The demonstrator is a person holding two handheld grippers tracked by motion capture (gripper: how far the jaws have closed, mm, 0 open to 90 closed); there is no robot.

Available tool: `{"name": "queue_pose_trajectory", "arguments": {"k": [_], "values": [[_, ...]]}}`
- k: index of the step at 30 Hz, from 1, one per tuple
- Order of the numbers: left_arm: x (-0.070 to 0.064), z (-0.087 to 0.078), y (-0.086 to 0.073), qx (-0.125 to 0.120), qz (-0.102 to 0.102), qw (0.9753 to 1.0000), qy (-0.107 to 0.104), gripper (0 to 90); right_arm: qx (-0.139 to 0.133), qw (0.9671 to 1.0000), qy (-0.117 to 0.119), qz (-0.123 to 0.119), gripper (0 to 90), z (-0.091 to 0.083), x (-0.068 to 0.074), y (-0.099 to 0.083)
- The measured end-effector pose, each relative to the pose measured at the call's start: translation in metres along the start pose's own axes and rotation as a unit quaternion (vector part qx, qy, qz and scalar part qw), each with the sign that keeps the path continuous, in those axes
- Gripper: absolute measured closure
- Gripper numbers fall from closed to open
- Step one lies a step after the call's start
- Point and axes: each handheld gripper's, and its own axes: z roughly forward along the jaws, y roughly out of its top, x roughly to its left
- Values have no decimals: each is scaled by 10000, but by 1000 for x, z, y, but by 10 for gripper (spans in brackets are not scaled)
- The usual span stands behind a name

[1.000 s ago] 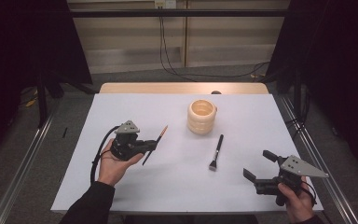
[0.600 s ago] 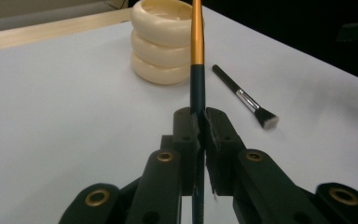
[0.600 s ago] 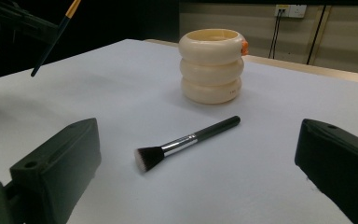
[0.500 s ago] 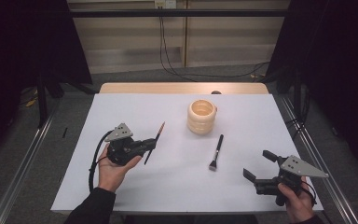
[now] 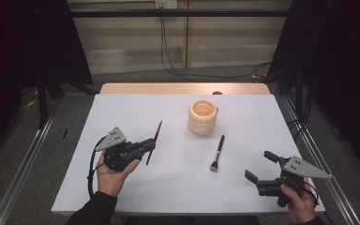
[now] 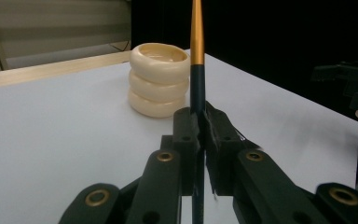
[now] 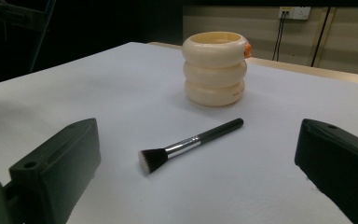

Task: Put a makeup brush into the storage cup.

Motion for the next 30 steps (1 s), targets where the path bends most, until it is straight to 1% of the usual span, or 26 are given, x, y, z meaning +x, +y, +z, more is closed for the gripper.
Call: {"name": "queue_pose_trajectory", "arguments": {"k": [2, 3, 4, 5, 6, 7, 8, 9, 12, 13, 14, 15, 16, 17, 18, 20, 23, 24, 25, 26, 27, 28, 29, 30], "values": [[0, -1, -1, -5, 1, 10000, -7, 837, -29, 10000, -9, -6, 0, 0, 0, 0], [0, -1, -1, -41, 1, 10000, -64, 837, -28, 10000, 16, -13, 0, 0, 0, 0], [-1, -2, -1, -68, -4, 10000, -34, 837, -32, 10000, 19, -13, 0, 0, 0, 0], [-1, -2, -1, -100, -20, 9999, -72, 837, -22, 10000, 39, -46, 0, 0, 0, 1], [-3, -3, -1, -126, -47, 9999, -3, 837, -45, 9999, 107, -105, 0, -1, 0, 2], [-4, -3, -1, -119, -32, 9999, 24, 837, -45, 9999, 107, -105, 0, -1, 0, 2], [-5, -3, -1, -145, -24, 9999, 22, 837, -81, 9999, 108, -49, 0, -1, 1, 2], [-5, -3, -1, -143, 2, 9999, 18, 837, -118, 9998, 121, -54, 0, -1, 0, 3], [-8, -3, -1, -183, -43, 9998, 28, 837, -90, 9998, 194, -26, 0, -2, 0, 5], [-9, -2, -1, -153, -6, 9999, 28, 837, -113, 9997, 193, -30, 0, -1, 0, 5], [-9, -1, -1, -201, 5, 9998, -60, 837, -125, 9996, 270, 1, 0, -1, 1, 7], [-9, -1, -1, -204, -7, 9998, -66, 837, -125, 9996, 270, 1, 0, -1, 1, 7], [-10, -1, -1, -151, 11, 9999, -18, 837, -117, 9995, 296, -16, 0, 0, 1, 8], [-11, 0, -1, -152, 10, 9999, -12, 837, -135, 9994, 316, -25, 0, 0, 1, 9], [-11, 0, -2, -174, 17, 9998, -98, 837, -136, 9993, 339, -12, 0, 1, 1, 11], [-13, 1, -2, -161, -4, 9999, -32, 837, -162, 9990, 408, 2, 0, 5, 3, 15], [-15, 2, -1, -154, 14, 9999, -68, 837, -155, 9990, 426, 18, 0, 8, 5, 18], [-15, 2, -1, -153, 14, 9999, -75, 837, -148, 9986, 502, -20, 0, 12, 7, 22], [-15, 2, -1, -148, 31, 9998, -87, 837, -148, 9986, 502, -20, 0, 12, 7, 22], [-16, 2, -1, -165, 20, 9998, -92, 837, -153, 9980, 618, -41, 0, 16, 11, 28], [-16, 2, -1, -165, 20, 9998, -92, 837, -153, 9980, 618, -41, 0, 16, 11, 28], [-16, 3, -1, -196, 29, 9996, -193, 837, -162, 9976, 670, -70, 0, 17, 11, 29], [-17, 3, 0, -159, 33, 9998, -112, 837, -131, 9971, 735, -117, 0, 20, 14, 31], [-18, 3, 0, -151, 32, 9998, -130, 837, -121, 9966, 791, -205, 0, 22, 15, 32]]}}
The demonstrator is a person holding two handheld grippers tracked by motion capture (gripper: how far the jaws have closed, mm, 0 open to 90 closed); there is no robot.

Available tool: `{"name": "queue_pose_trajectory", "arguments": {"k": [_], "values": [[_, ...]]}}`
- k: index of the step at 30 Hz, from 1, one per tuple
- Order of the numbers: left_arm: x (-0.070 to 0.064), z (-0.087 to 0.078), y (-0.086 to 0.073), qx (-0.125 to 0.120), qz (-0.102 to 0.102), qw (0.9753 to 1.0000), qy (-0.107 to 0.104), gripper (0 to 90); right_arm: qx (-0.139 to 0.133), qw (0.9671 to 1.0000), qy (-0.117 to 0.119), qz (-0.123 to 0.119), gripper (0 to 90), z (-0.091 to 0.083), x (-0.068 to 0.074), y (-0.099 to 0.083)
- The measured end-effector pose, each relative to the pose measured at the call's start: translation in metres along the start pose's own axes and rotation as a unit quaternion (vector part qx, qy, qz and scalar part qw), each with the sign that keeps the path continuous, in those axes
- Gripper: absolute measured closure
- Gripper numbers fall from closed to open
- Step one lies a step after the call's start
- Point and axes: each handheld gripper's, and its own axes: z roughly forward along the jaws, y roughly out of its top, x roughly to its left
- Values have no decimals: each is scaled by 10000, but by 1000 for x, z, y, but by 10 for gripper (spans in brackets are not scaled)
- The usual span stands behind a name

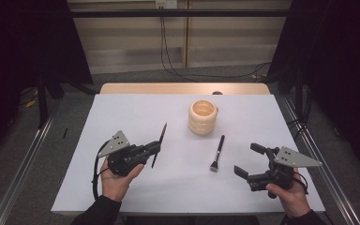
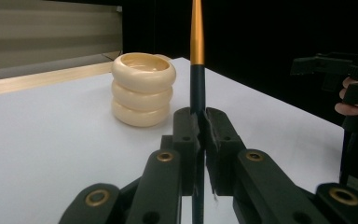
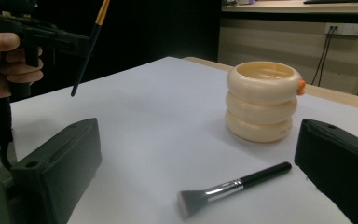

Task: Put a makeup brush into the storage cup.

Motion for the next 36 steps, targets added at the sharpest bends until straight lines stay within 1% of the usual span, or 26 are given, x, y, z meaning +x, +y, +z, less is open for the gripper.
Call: {"name": "queue_pose_trajectory", "arguments": {"k": [1, 2, 3, 4, 6, 7, 9, 10, 11, 14, 15, 16, 17, 18, 19, 20, 22, 25, 26, 27, 28, 29, 31, 32, 33, 36], "values": [[0, 2, 0, -45, -6, 9999, -130, 837, -15, 10000, 44, -17, 0, 3, 1, 1], [-1, 2, 0, -19, 4, 10000, -71, 837, 9, 10000, 96, 6, 3, 7, 2, 3], [-1, 3, 0, -34, 24, 9999, -152, 837, 9, 10000, 96, 6, 3, 7, 2, 3], [-4, 5, 1, -27, 8, 10000, -82, 836, 14, 9999, 139, -8, 6, 10, 3, 5], [-5, 5, 1, -20, 15, 10000, -55, 837, -19, 9998, 186, 17, 5, 13, 3, 7], [-5, 7, 1, -55, 8, 9999, -141, 837, -35, 9998, 207, 31, 2, 14, 3, 8], [-8, 8, 2, -50, 12, 9999, -100, 837, -77, 9996, 267, 57, 0, 17, 4, 12], [-8, 9, 2, -4, 44, 9999, -134, 836, -81, 9996, 257, 33, 0, 18, 5, 13], [-9, 10, 2, -18, 37, 9998, -180, 837, -108, 9995, 308, 31, 0, 19, 5, 14], [-12, 14, 3, -1, 71, 9998, -205, 837, -113, 9992, 374, 24, 0, 24, 7, 17], [-13, 14, 3, 13, 74, 9998, -192, 837, -107, 9990, 435, 39, 0, 26, 8, 19], [-14, 16, 3, -22, 76, 9996, -267, 837, -115, 9989, 459, 25, 0, 27, 8, 19], [-15, 16, 3, -36, 111, 9996, -263, 837, -87, 9989, 463, 35, 0, 28, 9, 20], [-17, 16, 3, -48, 82, 9997, -234, 837, -111, 9986, 507, 30, 3, 30, 9, 21], [-17, 16, 4, -34, 91, 9995, -303, 837, -108, 9985, 531, 12, 6, 31, 10, 22], [-19, 17, 4, -27, 135, 9996, -258, 837, -113, 9985, 537, 4, 6, 32, 10, 23], [-21, 18, 5, -54, 117, 9994, -323, 837, -106, 9980, 615, 40, 10, 37, 11, 26], [-25, 21, 5, -57, 157, 9993, -320, 837, -124, 9977, 662, 37, 23, 40, 12, 29], [-26, 23, 5, -44, 176, 9991, -379, 837, -127, 9973, 723, 28, 34, 42, 13, 30], [-27, 24, 6, -49, 175, 9992, -365, 837, -113, 9972, 742, 33, 34, 44, 14, 32], [-28, 26, 6, -46, 157, 9990, -418, 836, -129, 9970, 762, 9, 30, 45, 14, 33], [-29, 28, 6, -27, 194, 9988, -445, 837, -129, 9969, 779, -1, 30, 47, 15, 34], [-32, 32, 8, -13, 190, 9989, -439, 837, -100, 9964, 839, 6, 36, 51, 17, 37], [-33, 35, 9, -50, 183, 9983, -544, 837, -95, 9963, 859, 4, 32, 54, 18, 39], [-34, 36, 10, -23, 192, 9985, -505, 837, -87, 9959, 896, 1, 32, 57, 18, 41], [-37, 43, 13, -58, 169, 9983, -553, 837, -124, 9958, 908, 83, 60, 63, 20, 45]]}}
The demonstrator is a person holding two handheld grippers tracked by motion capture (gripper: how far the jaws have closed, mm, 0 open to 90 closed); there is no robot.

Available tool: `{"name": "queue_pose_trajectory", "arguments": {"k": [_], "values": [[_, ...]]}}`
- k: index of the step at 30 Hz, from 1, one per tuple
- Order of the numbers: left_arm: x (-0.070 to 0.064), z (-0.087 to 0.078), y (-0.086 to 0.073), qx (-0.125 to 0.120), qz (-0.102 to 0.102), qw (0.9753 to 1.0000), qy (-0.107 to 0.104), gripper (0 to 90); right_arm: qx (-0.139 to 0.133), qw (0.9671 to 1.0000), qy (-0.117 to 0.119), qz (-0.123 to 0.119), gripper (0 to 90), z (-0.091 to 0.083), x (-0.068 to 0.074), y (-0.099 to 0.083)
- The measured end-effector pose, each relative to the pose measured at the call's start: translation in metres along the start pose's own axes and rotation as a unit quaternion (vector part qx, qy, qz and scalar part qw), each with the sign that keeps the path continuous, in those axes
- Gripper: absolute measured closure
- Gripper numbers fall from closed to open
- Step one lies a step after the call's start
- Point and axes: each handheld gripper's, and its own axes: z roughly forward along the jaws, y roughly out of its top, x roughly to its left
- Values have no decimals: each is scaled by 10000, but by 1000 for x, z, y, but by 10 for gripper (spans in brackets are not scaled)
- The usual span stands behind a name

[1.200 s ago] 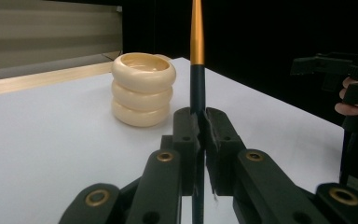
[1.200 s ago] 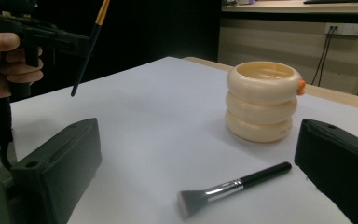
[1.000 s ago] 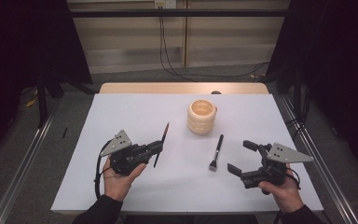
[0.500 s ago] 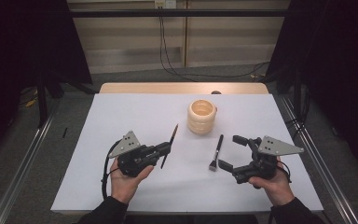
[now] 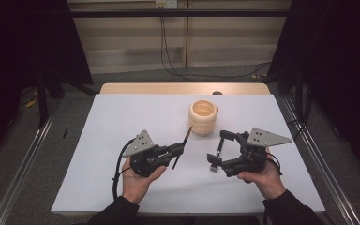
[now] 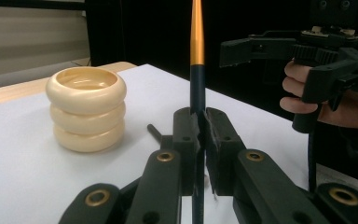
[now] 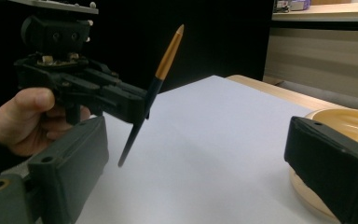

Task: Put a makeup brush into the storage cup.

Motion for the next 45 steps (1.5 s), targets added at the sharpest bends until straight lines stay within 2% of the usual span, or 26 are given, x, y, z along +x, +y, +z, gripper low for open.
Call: {"name": "queue_pose_trajectory", "arguments": {"k": [1, 4, 5, 12, 15, 17, 23, 25, 26, 29, 38, 41, 43, 44, 45], "values": [[0, 3, 1, -34, 0, 9999, -105, 836, 4, 10000, -10, 14, 63, 2, 0, 1], [-5, 12, 2, 68, 84, 9998, -143, 837, -86, 9999, 77, 59, 107, 7, 0, 4], [-6, 14, 2, 18, 56, 9998, -204, 837, -86, 9999, 77, 59, 107, 7, 0, 4], [-8, 19, 0, 78, 76, 9997, -228, 837, -174, 9987, 461, 101, 211, 17, 0, 12], [-9, 20, -2, 61, 31, 9996, -260, 836, -178, 9984, 525, 129, 239, 22, 1, 16], [-9, 20, -2, 81, 69, 9996, -271, 837, -193, 9980, 565, 185, 241, 26, 0, 17], [-10, 18, -2, 104, 78, 9996, -239, 837, -136, 9976, 630, 259, 375, 33, -3, 15], [-10, 19, -2, 72, 85, 9995, -287, 836, -133, 9974, 653, 290, 412, 33, -4, 13], [-10, 19, -3, 70, 75, 9995, -294, 837, -100, 9969, 707, 337, 468, 33, -5, 11], [-10, 20, -3, 64, 63, 9995, -300, 837, -95, 9965, 740, 388, 483, 33, -6, 11], [-10, 22, -5, 101, 72, 9994, -334, 837, -31, 9944, 908, 543, 656, 36, -9, 8], [-11, 22, -5, 155, 112, 9994, -287, 837, -16, 9930, 1027, 588, 761, 38, -9, 7], [-11, 23, -5, 129, 110, 9992, -367, 837, -11, 9915, 1130, 640, 836, 38, -10, 7], [-12, 22, -6, 55, 103, 9992, -374, 900, -24, 9912, 1153, 653, 830, 38, -10, 7], [-11, 21, -5, 98, 109, 9993, -349, 900, 2, 9915, 1140, 625, 838, 38, -10, 7]]}}
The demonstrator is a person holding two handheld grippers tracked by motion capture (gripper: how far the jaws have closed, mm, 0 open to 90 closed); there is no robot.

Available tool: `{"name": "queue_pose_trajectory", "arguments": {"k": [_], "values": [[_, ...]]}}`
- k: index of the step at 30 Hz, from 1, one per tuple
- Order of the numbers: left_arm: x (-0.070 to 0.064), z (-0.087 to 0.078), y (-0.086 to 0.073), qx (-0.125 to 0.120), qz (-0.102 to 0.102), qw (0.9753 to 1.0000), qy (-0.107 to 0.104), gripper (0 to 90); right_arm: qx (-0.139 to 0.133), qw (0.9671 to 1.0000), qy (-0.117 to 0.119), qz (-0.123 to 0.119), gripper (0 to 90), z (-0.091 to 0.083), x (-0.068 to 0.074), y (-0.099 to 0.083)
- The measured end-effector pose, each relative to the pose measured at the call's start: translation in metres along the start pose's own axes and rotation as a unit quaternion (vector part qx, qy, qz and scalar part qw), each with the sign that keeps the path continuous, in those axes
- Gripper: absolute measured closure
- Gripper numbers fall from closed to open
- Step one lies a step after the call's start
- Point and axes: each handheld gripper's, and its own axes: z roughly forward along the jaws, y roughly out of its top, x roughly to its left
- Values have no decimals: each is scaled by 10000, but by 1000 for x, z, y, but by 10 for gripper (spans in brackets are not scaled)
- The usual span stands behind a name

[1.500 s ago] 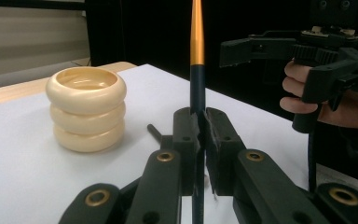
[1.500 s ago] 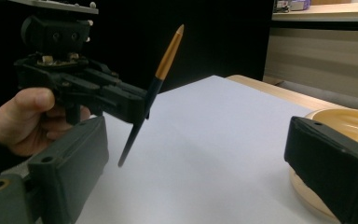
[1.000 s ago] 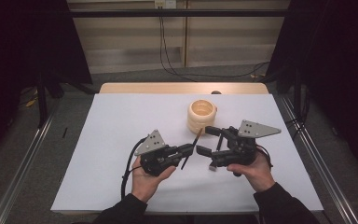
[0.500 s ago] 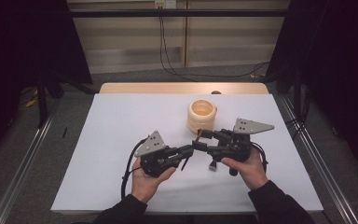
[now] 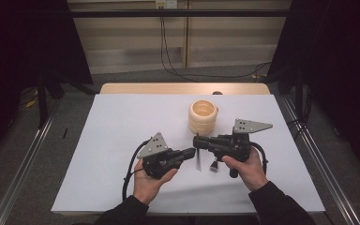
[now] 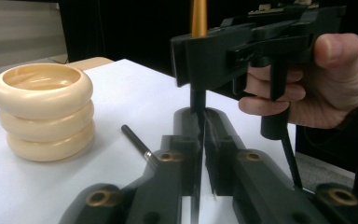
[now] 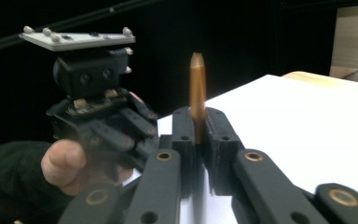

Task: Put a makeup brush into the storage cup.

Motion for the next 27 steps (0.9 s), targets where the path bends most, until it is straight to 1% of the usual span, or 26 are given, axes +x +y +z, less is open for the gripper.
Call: {"name": "queue_pose_trajectory", "arguments": {"k": [1, 2, 3, 5, 7, 9, 11, 13, 15, 17, 18, 20, 22, 23, 24, 25, 27], "values": [[0, 0, 0, -15, -45, 10000, -8, 900, 6, 10000, 22, 14, 840, 0, 0, 0], [0, 0, 0, -66, -43, 10000, -35, 900, 13, 10000, 42, -11, 840, 0, 0, 0], [0, 0, 0, -40, -18, 10000, -11, 900, 12, 10000, 18, -34, 841, 0, 1, 0], [1, 0, 0, -31, -24, 10000, -24, 900, 12, 10000, 48, -70, 841, 0, 2, 2], [2, 1, -1, 6, -9, 10000, -39, 900, 16, 10000, 9, -87, 842, 0, 2, 2], [2, 1, -2, 21, -42, 10000, -18, 900, 39, 9999, -37, -124, 842, -1, 2, 2], [4, 1, -3, 36, -78, 10000, 12, 899, 29, 9999, -27, -124, 842, -1, 2, 2], [6, 2, -4, 31, -162, 9999, 40, 854, 36, 9999, -46, -153, 842, -2, 2, 3], [7, 1, -4, 50, -152, 9999, 65, 828, 34, 9999, -50, -155, 842, -3, 2, 3], [7, 1, -4, 52, -167, 9998, 107, 778, 20, 9998, -89, -187, 842, -4, 2, 3], [7, 1, -4, 67, -191, 9997, 128, 727, 13, 9998, -102, -190, 842, -4, 2, 3], [8, 0, -4, 110, -223, 9996, 154, 665, -2, 9997, -96, -220, 842, -5, 2, 4], [9, 0, -5, 120, -247, 9994, 214, 578, 16, 9996, -121, -250, 842, -5, 2, 3], [10, 0, -5, 157, -257, 9990, 336, 534, 19, 9996, -132, -256, 842, -5, 2, 3], [9, 0, -6, 167, -278, 9988, 379, 470, 33, 9995, -135, -277, 841, -5, 2, 3], [11, -1, -6, 134, -281, 9988, 374, 446, 42, 9995, -139, -294, 841, -5, 2, 3], [11, -2, -6, 159, -279, 9983, 491, 361, 42, 9994, -158, -318, 841, -5, 2, 3]]}}
